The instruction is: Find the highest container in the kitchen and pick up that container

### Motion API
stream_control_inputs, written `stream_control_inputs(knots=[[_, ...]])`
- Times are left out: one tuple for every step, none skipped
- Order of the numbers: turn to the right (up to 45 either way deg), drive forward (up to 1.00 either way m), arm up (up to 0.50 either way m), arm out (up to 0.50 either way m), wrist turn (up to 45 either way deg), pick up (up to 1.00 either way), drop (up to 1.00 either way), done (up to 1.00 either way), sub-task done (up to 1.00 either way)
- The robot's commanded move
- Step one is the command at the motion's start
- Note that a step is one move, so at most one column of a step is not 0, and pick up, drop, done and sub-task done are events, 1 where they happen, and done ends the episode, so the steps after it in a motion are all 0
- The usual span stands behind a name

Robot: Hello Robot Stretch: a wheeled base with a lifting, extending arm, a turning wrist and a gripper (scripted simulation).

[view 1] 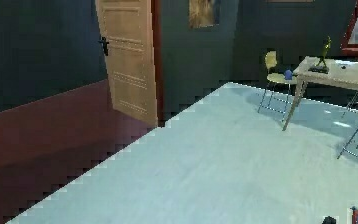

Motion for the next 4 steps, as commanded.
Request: stream_control_inputs(knots=[[-15.0, 0.00, 0.00, 0.00, 0.0, 0.00, 0.00, 0.00, 0.00], [0.0, 0.40, 0.00, 0.00, 0.0, 0.00, 0.00, 0.00, 0.00], [45.0, 0.00, 0.00, 0.00, 0.0, 0.00, 0.00, 0.00, 0.00], [6.0, 0.00, 0.00, 0.00, 0.0, 0.00, 0.00, 0.00, 0.00]])
